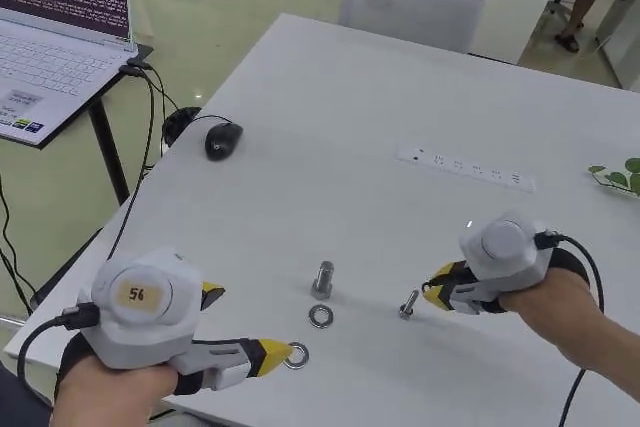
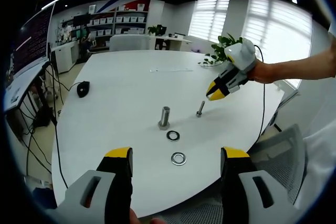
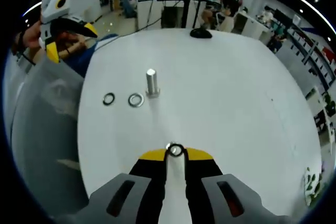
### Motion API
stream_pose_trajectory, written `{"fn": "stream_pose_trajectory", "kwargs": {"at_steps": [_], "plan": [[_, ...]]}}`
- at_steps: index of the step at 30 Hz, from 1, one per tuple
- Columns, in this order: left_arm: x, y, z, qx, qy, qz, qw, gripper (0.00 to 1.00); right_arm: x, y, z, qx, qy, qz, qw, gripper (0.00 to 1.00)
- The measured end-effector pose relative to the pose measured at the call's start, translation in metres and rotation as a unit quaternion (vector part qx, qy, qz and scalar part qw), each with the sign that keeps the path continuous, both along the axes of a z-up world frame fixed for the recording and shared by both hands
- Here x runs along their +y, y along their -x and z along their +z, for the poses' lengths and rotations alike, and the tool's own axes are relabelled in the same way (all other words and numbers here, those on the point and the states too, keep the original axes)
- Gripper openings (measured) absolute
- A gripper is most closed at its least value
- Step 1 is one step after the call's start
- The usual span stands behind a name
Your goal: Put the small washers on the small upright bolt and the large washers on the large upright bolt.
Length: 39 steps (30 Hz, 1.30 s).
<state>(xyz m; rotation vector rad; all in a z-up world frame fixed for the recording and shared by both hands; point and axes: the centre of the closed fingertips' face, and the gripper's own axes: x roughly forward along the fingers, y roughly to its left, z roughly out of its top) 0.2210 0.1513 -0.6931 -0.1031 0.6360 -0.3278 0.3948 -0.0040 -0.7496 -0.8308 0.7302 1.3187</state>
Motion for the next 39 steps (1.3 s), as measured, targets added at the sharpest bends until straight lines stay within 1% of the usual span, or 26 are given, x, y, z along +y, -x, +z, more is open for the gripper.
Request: {"fn": "stream_pose_trajectory", "kwargs": {"at_steps": [7, 14, 18, 22, 39], "plan": [[0.004, 0.002, 0.000, 0.001, -0.001, 0.006, 1.0000, 0.68, 0.003, 0.003, -0.007, 0.004, 0.013, 0.017, 0.9998, 0.13], [0.008, 0.002, -0.001, 0.002, -0.001, 0.010, 0.9999, 0.68, 0.005, 0.003, -0.009, 0.007, 0.018, 0.022, 0.9996, 0.13], [0.007, 0.001, 0.000, 0.002, -0.001, 0.010, 0.9999, 0.68, 0.006, 0.002, -0.012, 0.007, 0.023, 0.025, 0.9994, 0.13], [0.007, 0.001, 0.001, 0.001, -0.001, 0.010, 1.0000, 0.68, 0.006, 0.002, -0.012, 0.009, 0.025, 0.027, 0.9993, 0.13], [0.008, 0.002, 0.001, 0.003, -0.001, 0.010, 0.9999, 0.68, 0.007, 0.002, -0.021, 0.010, 0.044, 0.039, 0.9982, 0.14]]}}
